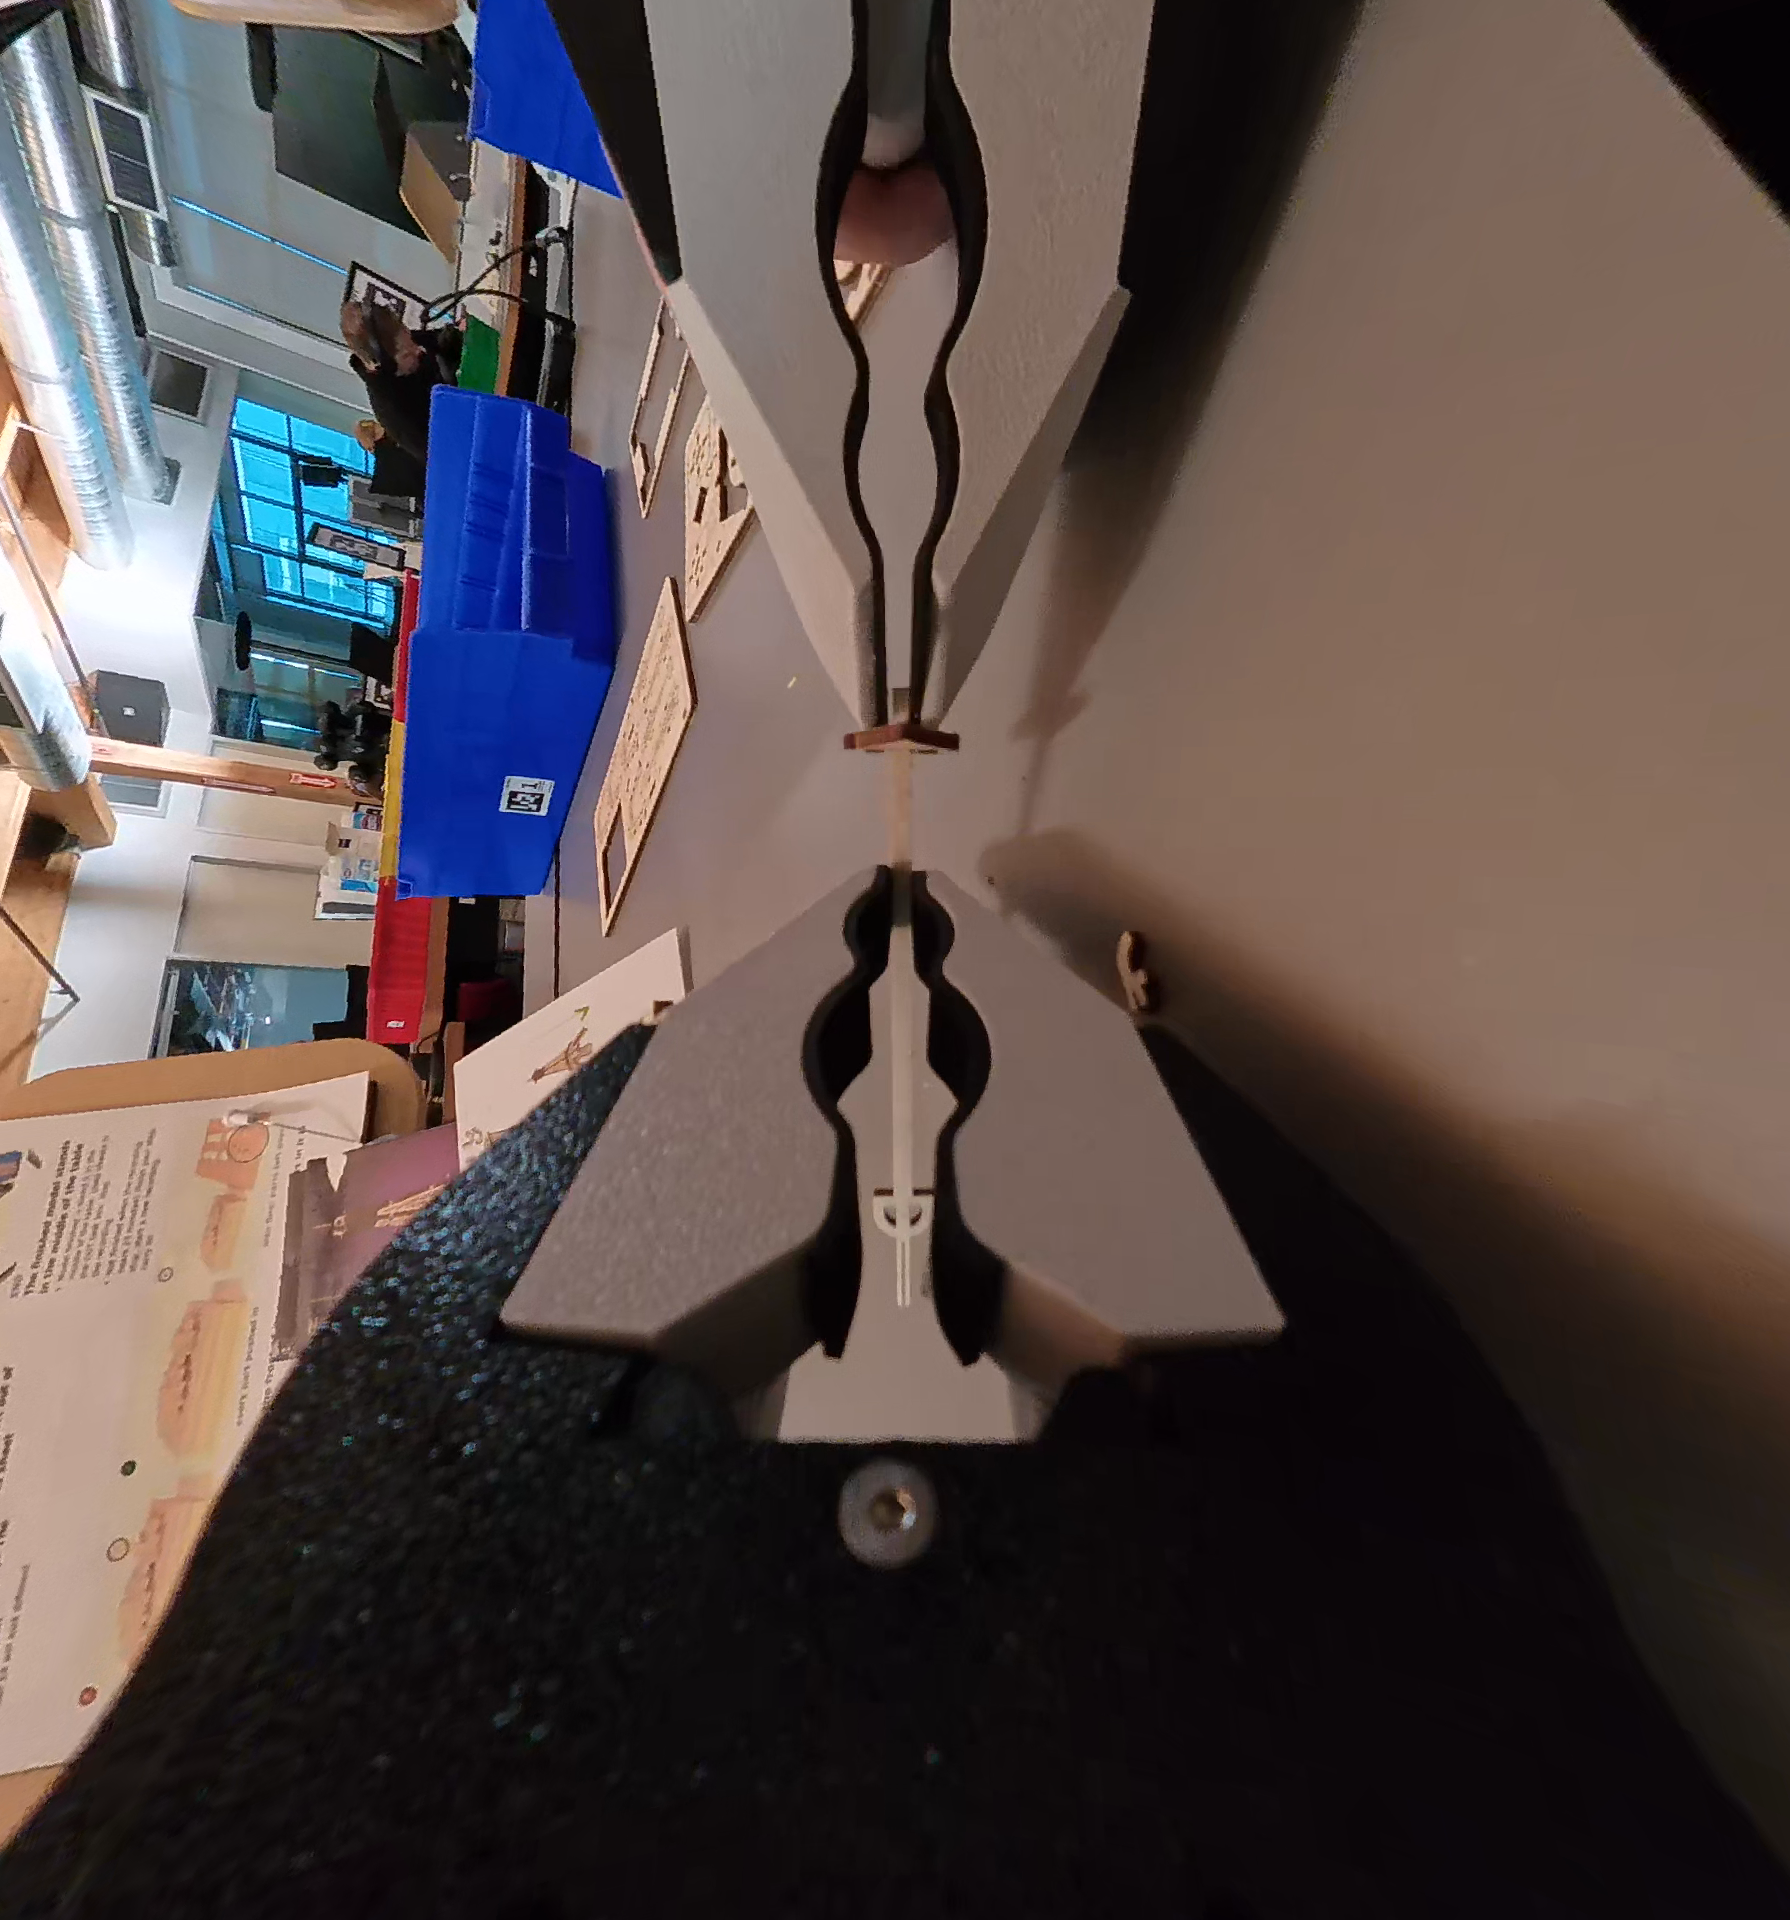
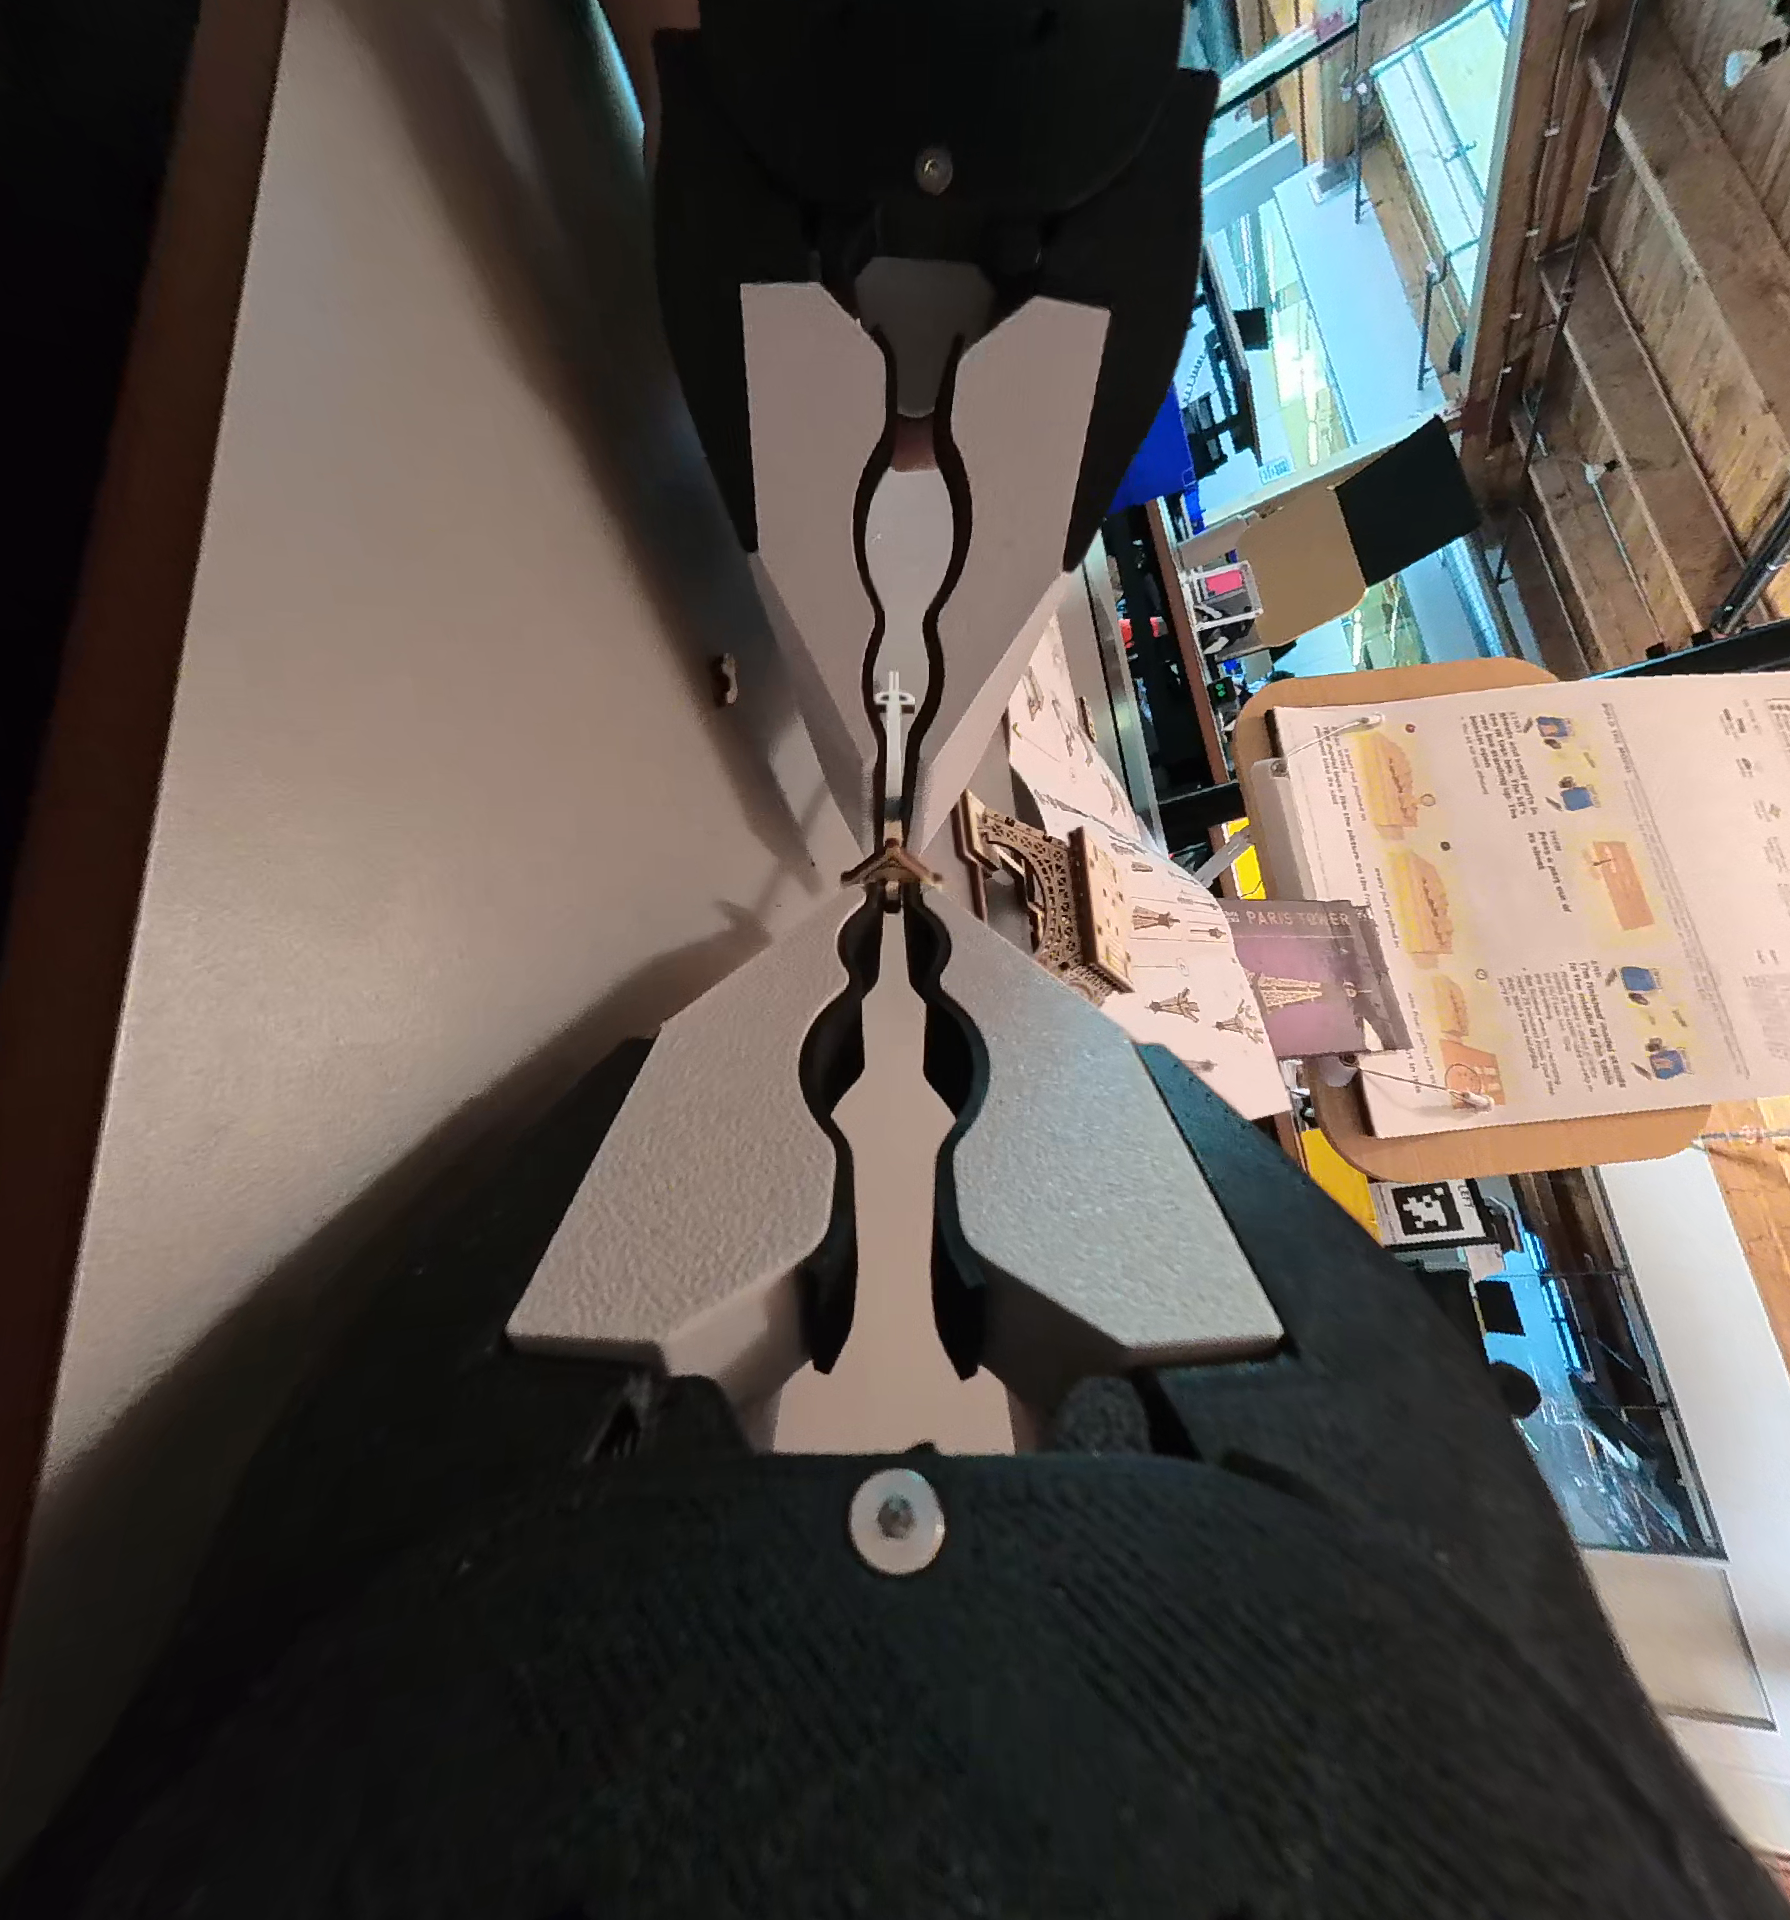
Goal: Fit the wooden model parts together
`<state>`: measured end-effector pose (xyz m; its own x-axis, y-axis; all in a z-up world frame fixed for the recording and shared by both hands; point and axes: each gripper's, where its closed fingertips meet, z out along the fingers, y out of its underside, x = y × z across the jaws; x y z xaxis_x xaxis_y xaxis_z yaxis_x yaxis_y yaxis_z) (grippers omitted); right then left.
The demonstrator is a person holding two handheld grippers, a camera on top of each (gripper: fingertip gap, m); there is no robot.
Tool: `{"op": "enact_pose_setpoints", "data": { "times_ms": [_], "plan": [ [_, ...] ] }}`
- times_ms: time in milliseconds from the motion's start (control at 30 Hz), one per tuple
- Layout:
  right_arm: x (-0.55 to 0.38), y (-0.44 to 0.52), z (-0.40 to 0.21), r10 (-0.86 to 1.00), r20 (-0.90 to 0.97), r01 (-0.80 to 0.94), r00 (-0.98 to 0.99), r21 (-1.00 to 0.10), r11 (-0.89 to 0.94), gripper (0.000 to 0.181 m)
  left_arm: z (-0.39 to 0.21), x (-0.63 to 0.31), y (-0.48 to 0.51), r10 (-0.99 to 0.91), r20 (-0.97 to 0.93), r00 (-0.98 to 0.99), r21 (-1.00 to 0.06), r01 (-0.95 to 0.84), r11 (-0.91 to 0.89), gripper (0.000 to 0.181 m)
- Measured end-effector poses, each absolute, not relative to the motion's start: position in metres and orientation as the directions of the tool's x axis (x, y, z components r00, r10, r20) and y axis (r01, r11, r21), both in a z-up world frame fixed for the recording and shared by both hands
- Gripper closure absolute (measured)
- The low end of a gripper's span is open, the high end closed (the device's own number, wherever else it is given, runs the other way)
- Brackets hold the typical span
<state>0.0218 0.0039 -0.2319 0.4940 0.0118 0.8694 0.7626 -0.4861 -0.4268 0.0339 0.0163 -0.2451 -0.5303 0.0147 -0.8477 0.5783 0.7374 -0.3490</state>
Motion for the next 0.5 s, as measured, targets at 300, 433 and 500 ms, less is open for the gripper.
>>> {"op": "enact_pose_setpoints", "data": {
  "times_ms": [300, 433, 500],
  "plan": [
    [0.025, 0.002, -0.235, 0.044, 0.872, 0.752, 0.487, -0.392, -0.53, 0.179, -0.251, 0.038, 0.015, 0.035, -0.861, -0.508, -0.294, 0.551, 0.781, 0.181],
    [0.029, 0.0, -0.234, 0.039, 0.887, 0.747, 0.46, -0.363, -0.557, 0.18, -0.25, 0.043, 0.014, 0.017, -0.872, -0.49, -0.271, 0.51, 0.816, 0.181],
    [0.032, 0.0, -0.234, 0.045, 0.9, 0.748, 0.433, -0.331, -0.575, 0.18, -0.251, 0.046, 0.015, 0.012, -0.868, -0.497, -0.276, 0.503, 0.819, 0.181]
  ]
}}
